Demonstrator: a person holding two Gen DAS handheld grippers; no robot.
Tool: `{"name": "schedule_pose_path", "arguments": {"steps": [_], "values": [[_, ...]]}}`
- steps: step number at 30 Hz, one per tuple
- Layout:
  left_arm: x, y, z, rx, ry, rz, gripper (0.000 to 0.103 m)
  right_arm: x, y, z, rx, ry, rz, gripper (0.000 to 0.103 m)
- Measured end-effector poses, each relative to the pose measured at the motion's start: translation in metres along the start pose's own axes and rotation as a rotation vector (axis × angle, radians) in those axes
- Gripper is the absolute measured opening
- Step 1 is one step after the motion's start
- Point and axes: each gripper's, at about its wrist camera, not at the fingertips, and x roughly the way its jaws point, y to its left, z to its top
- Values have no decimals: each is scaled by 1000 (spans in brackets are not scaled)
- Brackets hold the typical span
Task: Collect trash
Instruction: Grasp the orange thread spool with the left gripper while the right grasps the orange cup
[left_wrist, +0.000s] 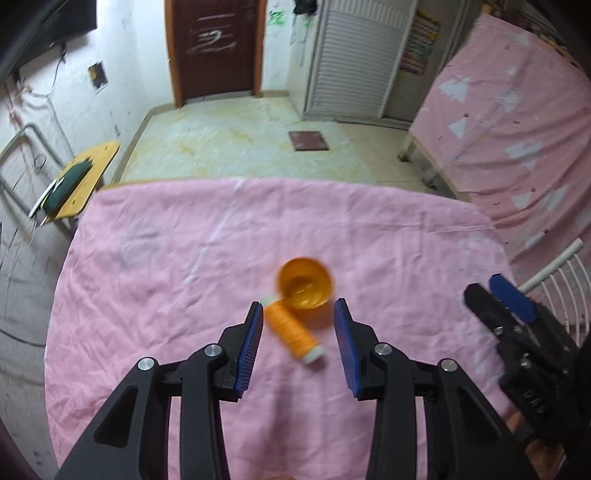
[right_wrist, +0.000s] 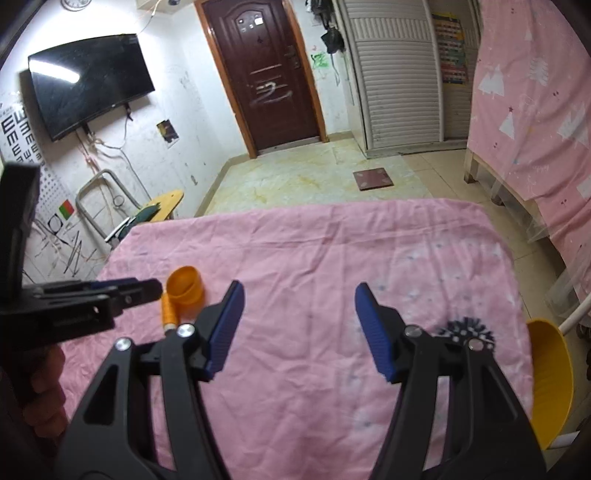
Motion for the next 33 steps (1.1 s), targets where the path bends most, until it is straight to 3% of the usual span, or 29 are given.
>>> {"name": "schedule_pose_path", "arguments": {"steps": [13, 16, 19, 33], "values": [[35, 2, -13, 30, 77, -16, 33, 22, 26, 5, -39, 36, -8, 60], [33, 2, -14, 49, 61, 1, 20, 28, 31, 6, -49, 45, -2, 60], [28, 12, -12, 43, 42, 7, 14, 35, 38, 7, -53, 59, 27, 60], [0, 69, 0, -37, -29, -6, 12, 72, 97, 5, -169, 138, 58, 60]]}}
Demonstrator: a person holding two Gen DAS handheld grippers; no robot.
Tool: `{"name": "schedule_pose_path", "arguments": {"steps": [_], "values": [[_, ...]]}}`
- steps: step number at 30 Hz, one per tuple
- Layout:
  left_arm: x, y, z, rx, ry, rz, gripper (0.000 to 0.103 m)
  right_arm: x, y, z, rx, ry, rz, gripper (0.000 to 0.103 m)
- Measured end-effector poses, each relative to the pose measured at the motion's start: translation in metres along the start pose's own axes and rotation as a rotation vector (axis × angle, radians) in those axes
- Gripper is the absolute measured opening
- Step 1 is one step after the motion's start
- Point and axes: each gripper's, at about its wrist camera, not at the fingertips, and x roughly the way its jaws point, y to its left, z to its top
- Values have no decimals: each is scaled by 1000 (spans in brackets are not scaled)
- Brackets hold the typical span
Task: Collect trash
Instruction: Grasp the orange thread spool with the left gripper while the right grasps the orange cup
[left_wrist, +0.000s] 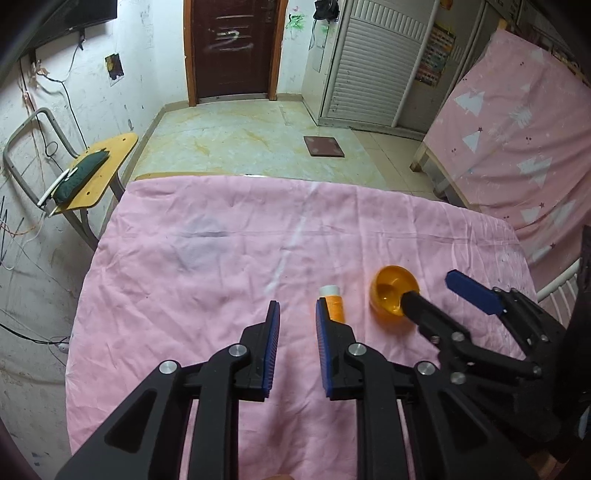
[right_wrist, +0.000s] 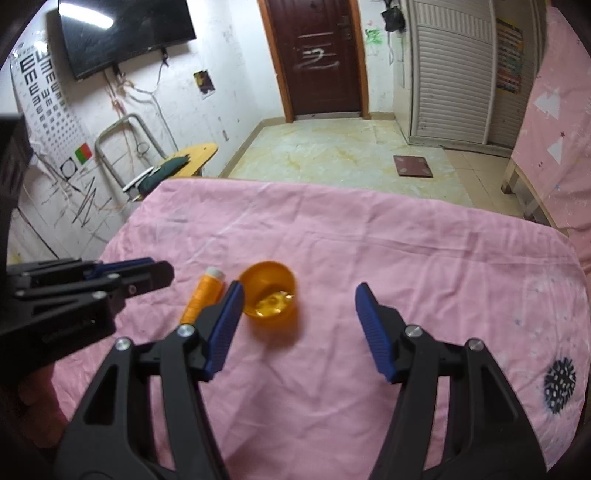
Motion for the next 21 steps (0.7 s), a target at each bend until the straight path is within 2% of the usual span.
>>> {"name": "schedule_pose_path", "arguments": {"steps": [7, 8, 9, 13, 21], "values": [[5, 15, 0, -25, 10, -17, 12, 22, 16, 4, -48, 55, -27, 59], [5, 16, 0, -28, 13, -26, 12, 24, 17, 3, -53, 59, -37, 45], [6, 16, -1, -31, 19, -40, 12, 26, 17, 3, -56, 65, -43, 40], [10, 13, -2, -31, 43, -85, 13, 19, 11, 3, -35, 30, -66, 40], [24, -4, -3, -17, 84, -106, 14, -14, -12, 6, 13, -44, -76, 40]]}}
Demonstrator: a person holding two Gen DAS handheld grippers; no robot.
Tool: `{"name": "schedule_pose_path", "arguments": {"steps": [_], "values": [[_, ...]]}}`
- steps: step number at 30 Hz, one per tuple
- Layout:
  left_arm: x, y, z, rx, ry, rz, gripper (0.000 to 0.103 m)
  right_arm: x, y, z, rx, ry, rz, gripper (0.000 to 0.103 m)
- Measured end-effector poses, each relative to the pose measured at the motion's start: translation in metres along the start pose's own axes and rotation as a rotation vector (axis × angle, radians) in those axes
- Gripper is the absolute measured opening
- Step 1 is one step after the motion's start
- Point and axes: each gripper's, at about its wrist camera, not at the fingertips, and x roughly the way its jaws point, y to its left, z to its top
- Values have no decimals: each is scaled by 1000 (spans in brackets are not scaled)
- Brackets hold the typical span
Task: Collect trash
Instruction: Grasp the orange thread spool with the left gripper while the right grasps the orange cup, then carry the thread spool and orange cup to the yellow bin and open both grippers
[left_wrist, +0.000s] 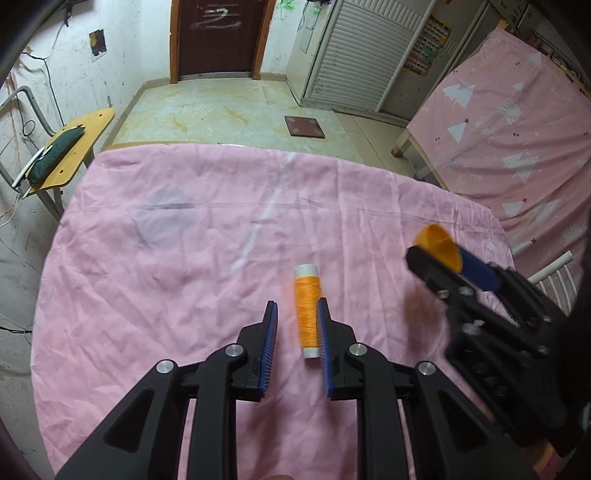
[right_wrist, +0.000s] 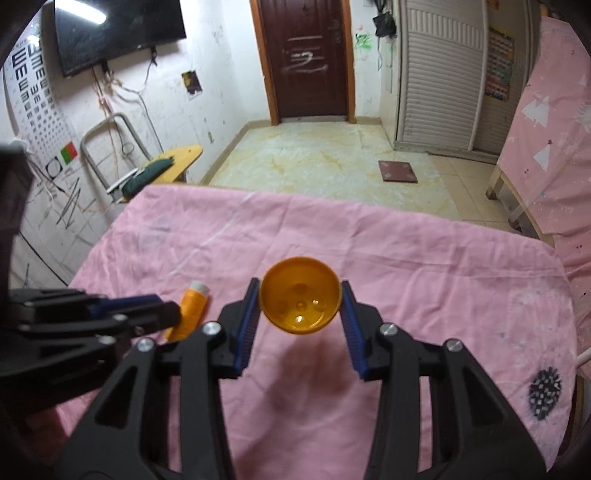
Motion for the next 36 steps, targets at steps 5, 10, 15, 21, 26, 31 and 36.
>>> {"name": "schedule_pose_path", "arguments": {"steps": [5, 10, 15, 21, 26, 31, 36], "values": [[11, -11, 0, 8, 16, 2, 19, -21, -15, -2, 25, -41, 4, 40], [18, -22, 0, 19, 6, 37, 19, -34, -29, -7, 49, -71, 11, 40], [19, -32, -1, 40, -12, 89, 14, -44, -45, -13, 78, -92, 18, 40], [15, -48, -2, 60, -43, 148, 8, -54, -66, -22, 117, -116, 18, 40], [-2, -79, -3, 106, -108, 176, 8, -70, -92, -29, 164, -156, 7, 40], [-18, -117, -4, 170, -160, 169, 8, -86, -124, -37, 214, -189, -19, 40], [-24, -157, -6, 235, -188, 154, 8, -105, -157, -50, 269, -218, -54, 40]]}}
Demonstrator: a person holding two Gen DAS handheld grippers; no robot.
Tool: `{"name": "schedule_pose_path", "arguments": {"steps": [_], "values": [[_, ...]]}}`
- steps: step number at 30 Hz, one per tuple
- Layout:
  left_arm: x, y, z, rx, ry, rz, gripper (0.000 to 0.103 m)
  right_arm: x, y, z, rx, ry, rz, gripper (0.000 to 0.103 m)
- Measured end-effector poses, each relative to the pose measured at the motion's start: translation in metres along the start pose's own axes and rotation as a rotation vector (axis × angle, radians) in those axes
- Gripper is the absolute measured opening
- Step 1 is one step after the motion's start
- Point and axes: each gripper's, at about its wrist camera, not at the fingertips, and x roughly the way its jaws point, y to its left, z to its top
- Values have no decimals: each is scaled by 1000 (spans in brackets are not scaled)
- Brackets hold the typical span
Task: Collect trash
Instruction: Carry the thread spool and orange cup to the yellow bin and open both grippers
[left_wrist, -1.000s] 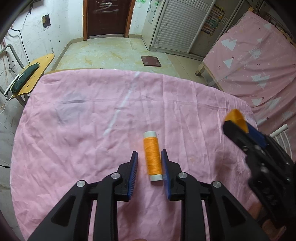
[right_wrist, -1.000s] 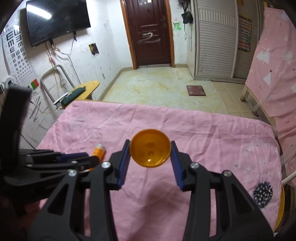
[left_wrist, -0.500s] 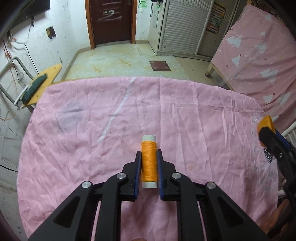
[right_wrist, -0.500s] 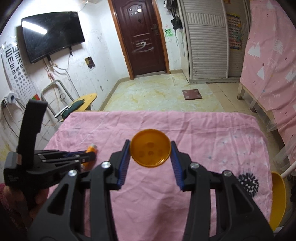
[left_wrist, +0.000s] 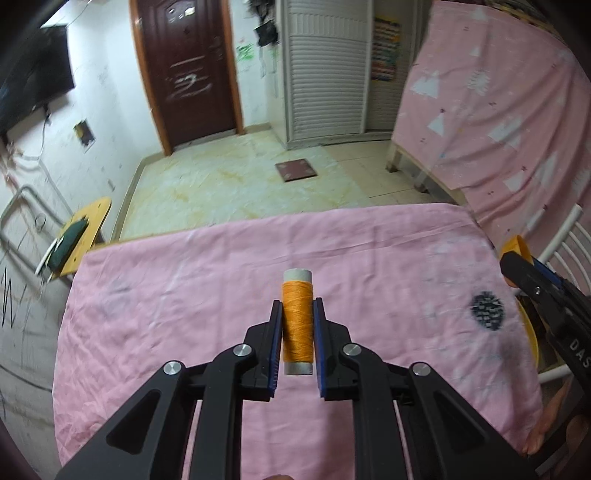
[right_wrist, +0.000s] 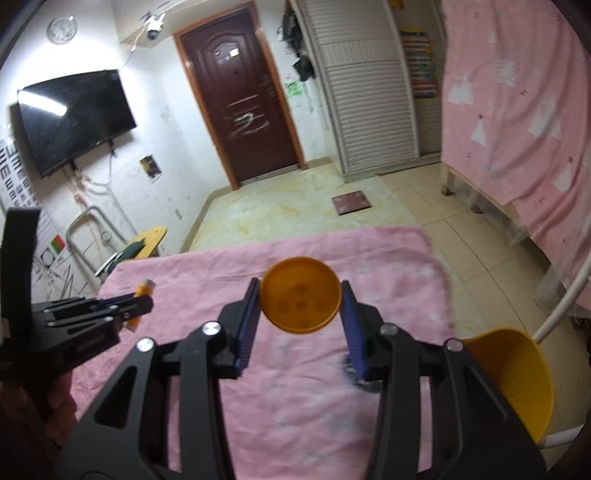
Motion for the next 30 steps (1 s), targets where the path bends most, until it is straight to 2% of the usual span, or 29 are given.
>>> {"name": "schedule_pose_path", "arguments": {"steps": [10, 19, 21, 24, 30], "values": [[-4, -70, 7, 115, -12, -47, 8, -32, -74, -10, 113, -49, -67, 40], [-12, -143, 4, 215, -10, -95, 8, -42, -118, -26, 187, -60, -96, 40], [-15, -161, 4, 229, -3, -140, 8, -44, -128, -30, 199, -54, -105, 40], [-17, -184, 5, 231, 23, -256, 8, -47, -142, -37, 226, -47, -108, 40], [-13, -216, 6, 188, 35, -435, 8, -48, -160, -42, 250, -29, -114, 40]]}}
